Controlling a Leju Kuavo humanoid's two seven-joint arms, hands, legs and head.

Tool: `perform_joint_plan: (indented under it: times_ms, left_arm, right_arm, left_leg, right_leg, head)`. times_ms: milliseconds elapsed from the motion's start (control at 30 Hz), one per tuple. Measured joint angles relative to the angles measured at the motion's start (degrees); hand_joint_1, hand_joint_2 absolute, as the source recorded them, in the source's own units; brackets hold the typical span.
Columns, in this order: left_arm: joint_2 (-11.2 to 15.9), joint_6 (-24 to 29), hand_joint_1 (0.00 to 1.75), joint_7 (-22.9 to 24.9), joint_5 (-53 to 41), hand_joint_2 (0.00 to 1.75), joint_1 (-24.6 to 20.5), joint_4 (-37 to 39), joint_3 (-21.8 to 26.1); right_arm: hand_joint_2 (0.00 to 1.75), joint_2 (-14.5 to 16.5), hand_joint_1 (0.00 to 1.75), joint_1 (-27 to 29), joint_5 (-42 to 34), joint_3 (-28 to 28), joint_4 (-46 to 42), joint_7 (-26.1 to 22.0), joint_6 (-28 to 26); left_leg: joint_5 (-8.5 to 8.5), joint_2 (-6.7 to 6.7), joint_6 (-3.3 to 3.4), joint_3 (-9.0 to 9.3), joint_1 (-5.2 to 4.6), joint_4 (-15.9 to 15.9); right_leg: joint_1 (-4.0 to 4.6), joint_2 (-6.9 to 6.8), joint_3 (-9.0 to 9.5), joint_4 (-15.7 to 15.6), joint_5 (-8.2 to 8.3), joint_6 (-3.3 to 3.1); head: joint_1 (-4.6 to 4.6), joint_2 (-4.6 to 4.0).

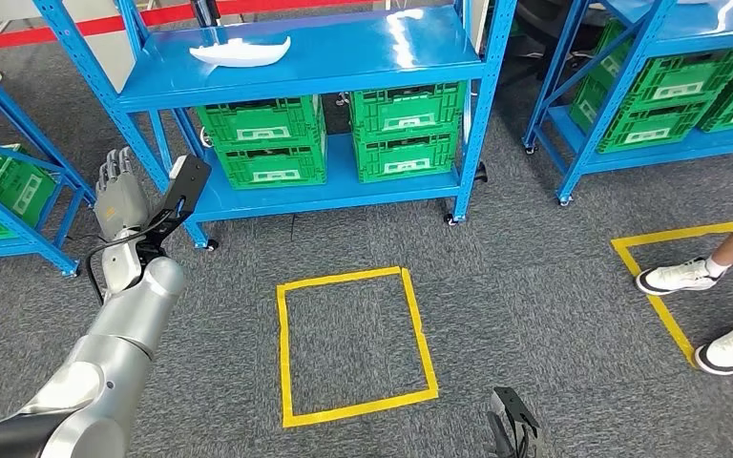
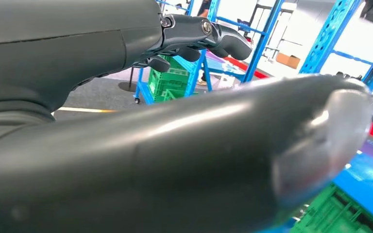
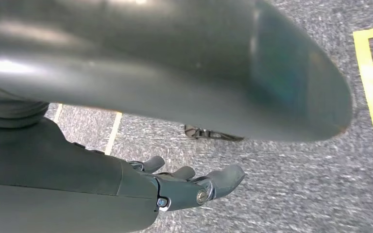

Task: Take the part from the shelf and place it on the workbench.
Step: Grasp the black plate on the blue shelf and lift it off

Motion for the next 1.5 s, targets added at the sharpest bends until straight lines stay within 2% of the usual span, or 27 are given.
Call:
perform_joint_plan:
  times_ms: [67, 133, 233, 300, 367, 400, 433, 467, 533, 567, 600, 667, 733, 800, 867, 933, 967, 1000, 1067, 1100, 1133, 1233, 1300, 1400, 1433, 1467, 1500]
  left_arm:
    - [0.0, 0.3, 0.0, -0.3, 0.1, 0.0, -0.2, 0.0, -0.3]
    - [0.0, 0.3, 0.0, -0.5, 0.0, 0.0, -0.4, -0.2, -0.7]
    - [-0.2, 0.2, 0.0, -0.5, -0.1, 0.0, -0.9, -0.7, -1.4]
    - [-0.3, 0.2, 0.0, -0.4, -0.2, 0.0, -1.5, -0.8, -1.7]
    - [-0.5, 0.2, 0.0, -0.3, -0.3, 0.0, -1.9, -0.8, -2.0]
    - [-0.5, 0.2, 0.0, -0.3, -0.3, 0.0, -1.8, -0.8, -2.1]
    - [-0.6, 0.2, 0.0, -0.3, -0.3, 0.0, -1.8, -0.8, -2.2]
    - [-0.7, 0.2, 0.0, -0.3, -0.3, 0.0, -1.8, -0.8, -2.3]
    - [-0.8, 0.2, 0.0, -0.3, -0.4, 0.0, -1.8, -0.8, -2.5]
    - [-0.9, 0.2, 0.0, -0.3, -0.5, 0.0, -1.9, -0.7, -2.7]
    - [-1.1, 0.2, 0.0, -0.2, -0.5, 0.0, -2.0, -0.7, -2.8]
    - [-1.3, 0.1, 0.0, -0.1, -0.7, 0.0, -2.2, -0.8, -3.1]
    - [-1.4, 0.1, 0.0, 0.0, -0.8, 0.0, -2.4, -1.0, -3.5]
    - [-1.4, 0.1, 0.0, 0.0, -1.0, 0.0, -2.7, -1.0, -3.9]
    - [-1.4, -0.1, 0.0, 0.1, -1.1, 0.0, -2.8, -0.8, -4.2]
    - [-1.3, -0.2, 0.0, 0.1, -1.2, 0.0, -2.8, -0.7, -4.4]
    - [-1.3, -0.2, 0.0, 0.1, -1.2, 0.0, -2.9, -0.6, -4.6]
    - [-1.2, -0.2, 0.0, 0.1, -1.3, 0.0, -2.9, -0.6, -4.7]
    - [-0.9, -0.2, 0.0, 0.0, -1.3, 0.0, -3.0, -0.5, -4.9]
    - [-0.8, -0.2, 0.0, -0.1, -1.3, 0.0, -3.1, -0.4, -5.1]
    - [-0.7, -0.2, 0.0, -0.2, -1.3, 0.0, -3.1, -0.4, -5.2]
    - [-0.6, 0.1, 0.0, -0.6, -1.6, 0.0, -3.7, -0.8, -5.6]
    - [-0.7, 0.2, 0.0, -0.9, -1.9, 0.0, -4.4, -0.9, -6.0]
    - [-1.0, 0.3, 0.0, -1.4, -2.4, 0.0, -4.5, -0.9, -6.7]
    - [-1.0, 0.4, 0.0, -1.5, -2.5, 0.0, -4.3, -0.9, -6.9]
    - [-1.1, 0.4, 0.0, -1.5, -2.5, 0.0, -4.2, -0.9, -7.0]
    - [-1.2, 0.4, 0.0, -1.5, -2.5, 0.0, -4.1, -0.9, -7.1]
  right_arm:
    - [0.0, 0.1, 0.0, -0.1, 0.1, 0.0, 0.0, 0.1, 0.0]
    - [0.0, 0.2, 0.0, -0.1, 0.1, 0.0, 0.0, 0.1, 0.2]
    - [0.0, 0.2, 0.0, -0.1, 0.2, 0.0, 0.0, -0.2, 0.4]
    - [0.0, 0.2, 0.0, -0.3, 0.3, 0.0, 0.0, -0.3, 0.4]
    - [0.0, 0.2, 0.0, -0.3, 0.3, 0.0, 0.0, -0.3, 0.4]
    - [0.0, 0.2, 0.0, -0.3, 0.3, 0.0, 0.0, -0.3, 0.4]
    - [0.0, 0.2, 0.0, -0.2, 0.3, 0.0, 0.0, -0.3, 0.4]
    - [0.0, 0.2, 0.0, -0.2, 0.3, 0.0, 0.0, -0.3, 0.4]
    - [0.0, 0.2, 0.0, -0.1, 0.3, 0.0, 0.0, -0.2, 0.3]
    - [0.0, 0.2, 0.0, -0.1, 0.3, 0.0, 0.1, -0.1, 0.3]
    - [0.0, 0.2, 0.0, 0.0, 0.2, 0.0, 0.1, 0.0, 0.2]
    - [0.0, 0.2, 0.0, 0.1, 0.0, 0.0, 0.2, 0.2, 0.2]
    - [0.0, 0.2, 0.0, 0.1, 0.0, 0.0, 0.2, 0.2, 0.2]
    - [0.0, 0.3, 0.0, 0.0, -0.1, 0.0, 0.2, 0.1, 0.1]
    - [0.0, 0.3, 0.0, 0.1, -0.1, 0.0, 0.2, 0.2, 0.1]
    - [0.0, 0.3, 0.0, 0.2, 0.0, 0.0, 0.3, 0.2, 0.2]
    - [0.0, 0.3, 0.0, 0.2, 0.0, 0.0, 0.3, 0.2, 0.2]
    - [0.0, 0.3, 0.0, 0.2, 0.0, 0.0, 0.3, 0.2, 0.2]
    - [0.0, 0.3, 0.0, 0.2, 0.1, 0.0, 0.3, 0.1, 0.2]
    - [0.0, 0.3, 0.0, 0.2, 0.2, 0.0, 0.3, 0.1, 0.2]
    - [0.0, 0.3, 0.0, 0.2, 0.3, 0.0, 0.4, 0.1, 0.3]
    - [0.0, 0.3, 0.0, -0.1, 0.5, 0.0, 0.4, 0.0, 0.4]
    - [0.0, 0.3, 0.0, -0.4, 0.5, 0.0, 0.4, 0.0, 0.5]
    - [0.0, 0.3, 0.0, -0.6, 0.6, 0.0, 0.4, 0.1, 0.5]
    - [0.0, 0.3, 0.0, -0.6, 0.6, 0.0, 0.4, 0.1, 0.5]
    - [0.0, 0.3, 0.0, -0.5, 0.6, 0.0, 0.4, 0.2, 0.5]
    - [0.0, 0.3, 0.0, -0.5, 0.6, 0.0, 0.4, 0.2, 0.5]
  left_leg:
    - [2.49, 0.11, 1.09, 3.14, -0.66, -6.4]
    - [1.88, 0.2, 1.55, 4.43, -1.04, -8.5]
    - [1.37, 0.0, 2.07, 6.25, -0.7, -10.3]
    - [0.96, -0.08, 2.54, 7.55, -0.4, -10.9]
    - [0.23, -0.23, 2.73, 8.27, -0.34, -11.0]
    - [-0.24, -0.33, 2.67, 8.71, -0.33, -11.0]
    - [-0.76, -0.42, 2.53, 9.28, -0.3, -11.0]
    - [-1.33, -0.47, 2.35, 9.97, -0.24, -10.9]
    - [-2.66, -0.49, 1.87, 11.43, -0.18, -10.7]
    - [-3.24, -0.54, 1.57, 11.84, -0.22, -10.6]
    - [-3.72, -0.59, 1.2, 12.03, -0.31, -10.5]
    - [-4.11, -0.71, 0.52, 12.26, -0.43, -10.5]
    - [-3.81, -0.6, 0.0, 11.67, -0.37, -8.5]
    - [-4.13, -0.34, -0.49, 8.35, -0.25, -2.7]
    - [-6.9, -0.18, -0.87, 3.61, -0.16, 4.0]
    - [-9.02, -0.12, -0.9, 0.63, -0.15, 6.0]
    - [-8.2, -0.09, -0.76, 0.36, -0.16, 4.2]
    - [-5.89, -0.05, -0.53, 0.74, -0.19, 1.1]
    - [1.06, 0.09, 0.11, 1.9, -0.43, -6.3]
    - [3.41, 0.13, 0.42, 2.35, -0.63, -8.7]
    - [4.64, 0.14, 0.73, 2.59, -0.8, -10.1]
    - [3.97, -0.05, 1.67, 4.01, -0.71, -10.9]
    - [3.2, -0.2, 2.32, 5.37, -0.52, -11.1]
    - [1.58, -0.49, 2.78, 7.08, -0.55, -11.1]
    - [0.94, -0.58, 2.78, 7.77, -0.58, -11.1]
    - [0.26, -0.66, 2.7, 8.57, -0.6, -11.0]
    - [-0.47, -0.69, 2.58, 9.45, -0.6, -11.0]
  right_leg:
    - [0.16, -0.01, 0.97, -0.3, -0.74, 0.42]
    - [0.13, -0.08, 1.39, -0.7, -0.76, 1.12]
    - [0.09, -0.21, 1.4, 0.8, -0.46, 1.92]
    - [0.02, -0.19, -1.39, 5.7, -1.52, 2.27]
    - [0.02, -0.17, -6.33, 12.2, -3.8, 2.71]
    - [0.01, -0.18, -8.4, 14.1, -4.47, 2.93]
    - [-0.01, -0.18, -9.54, 14.1, -4.01, 3.1]
    - [-0.03, -0.2, -9.6, 11.9, -2.2, 3.19]
    - [-0.08, -0.31, -8.05, 4.4, 3.58, 3.16]
    - [-0.01, -0.38, -7.32, 1.5, 5.3, 2.82]
    - [0.06, -0.41, -6.9, -0.2, 6.37, 2.41]
    - [0.21, -0.39, -6.46, -0.6, 5.94, 1.29]
    - [0.04, -0.3, -5.52, -1.0, 5.68, 0.47]
    - [-0.12, -0.22, -4.21, -1.4, 5.01, -0.09]
    - [-0.12, -0.09, -2.9, -1.7, 4.02, -0.29]
    - [-0.11, 0.13, -1.35, -1.7, 2.8, -0.26]
    - [-0.1, 0.22, -0.43, -1.7, 2.12, -0.21]
    - [-0.09, 0.28, 0.57, -1.8, 1.41, -0.14]
    - [-0.03, 0.38, 2.16, -1.8, 0.04, 0.21]
    - [0.0, 0.44, 2.71, -2.0, -0.56, 0.56]
    - [0.04, 0.49, 3.13, -2.0, -0.89, 0.95]
    - [0.13, 0.48, 3.61, -0.8, -0.62, 1.94]
    - [0.08, 0.31, 0.89, 4.1, -0.82, 2.32]
    - [0.1, 0.16, -6.39, 13.1, -4.65, 2.87]
    - [0.12, 0.15, -7.9, 13.7, -5.54, 2.9]
    - [0.13, 0.13, -8.58, 12.5, -5.18, 2.8]
    - [0.14, 0.09, -8.49, 9.6, -3.26, 2.62]
  head:
    - [0.01, 0.0]
    - [-0.05, 0.01]
    - [-0.08, 0.01]
    - [0.06, 0.0]
    - [0.15, 0.0]
    - [0.16, 0.0]
    - [0.17, 0.0]
    - [0.19, 0.0]
    - [0.28, 0.01]
    - [0.35, 0.01]
    - [0.39, 0.01]
    - [0.42, 0.01]
    - [0.33, 0.01]
    - [0.17, 0.0]
    - [0.07, 0.0]
    - [0.06, 0.0]
    - [0.06, 0.0]
    - [0.07, 0.0]
    - [0.08, 0.0]
    - [0.09, 0.0]
    - [0.09, 0.0]
    - [0.19, 0.0]
    - [0.52, 0.0]
    - [1.1, 0.0]
    - [1.16, 0.0]
    - [1.22, 0.0]
    - [1.29, 0.0]
